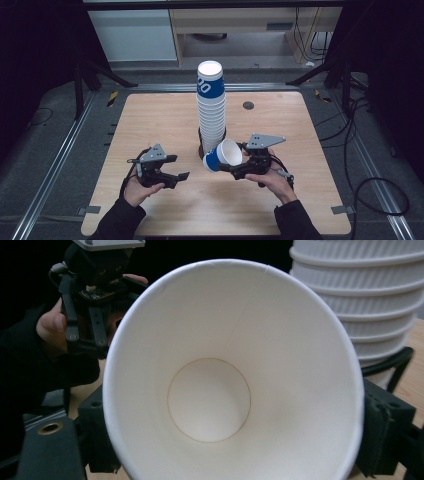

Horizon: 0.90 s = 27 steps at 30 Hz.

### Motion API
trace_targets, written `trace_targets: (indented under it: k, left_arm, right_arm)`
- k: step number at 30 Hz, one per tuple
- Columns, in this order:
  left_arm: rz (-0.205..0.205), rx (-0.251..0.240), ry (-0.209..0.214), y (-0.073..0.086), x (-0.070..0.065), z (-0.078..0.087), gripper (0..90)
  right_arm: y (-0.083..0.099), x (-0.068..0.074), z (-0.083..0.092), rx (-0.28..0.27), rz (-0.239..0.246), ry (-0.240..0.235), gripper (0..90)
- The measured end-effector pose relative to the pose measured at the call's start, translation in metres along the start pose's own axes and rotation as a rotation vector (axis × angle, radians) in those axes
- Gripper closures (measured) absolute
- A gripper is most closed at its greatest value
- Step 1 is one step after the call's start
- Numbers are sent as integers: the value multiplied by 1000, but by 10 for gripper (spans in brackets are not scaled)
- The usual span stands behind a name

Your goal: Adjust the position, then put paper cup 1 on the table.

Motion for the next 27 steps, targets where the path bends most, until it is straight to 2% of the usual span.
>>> trace_targets:
  k: [6,14,16,18,22,27]
  left_arm:
    - [53,-19,-49,1,15,7,200]
    - [93,-10,-109,5,30,11,200]
    - [99,-12,-133,6,34,13,201]
    - [113,-15,-136,8,38,14,199]
    - [132,-7,-167,12,47,15,199]
    - [142,-2,-192,15,52,15,196]
  right_arm:
    - [-1,-14,9,0,-9,80,158]
    - [-2,-42,27,11,-33,233,157]
    - [-1,-49,32,26,-23,272,158]
    - [-1,-55,37,34,-22,304,157]
    - [1,-69,47,64,-42,381,158]
    - [5,-89,59,119,-60,482,158]
Point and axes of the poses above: each handheld gripper's, and its own axes: z roughly backward along the jaws, y roughly out of its underside, x roughly to its left, the point moved 9 cm from there along -z, roughly forward along the jaws, and after that the axes turned 2 degrees about -z, right-handed, at the moved point
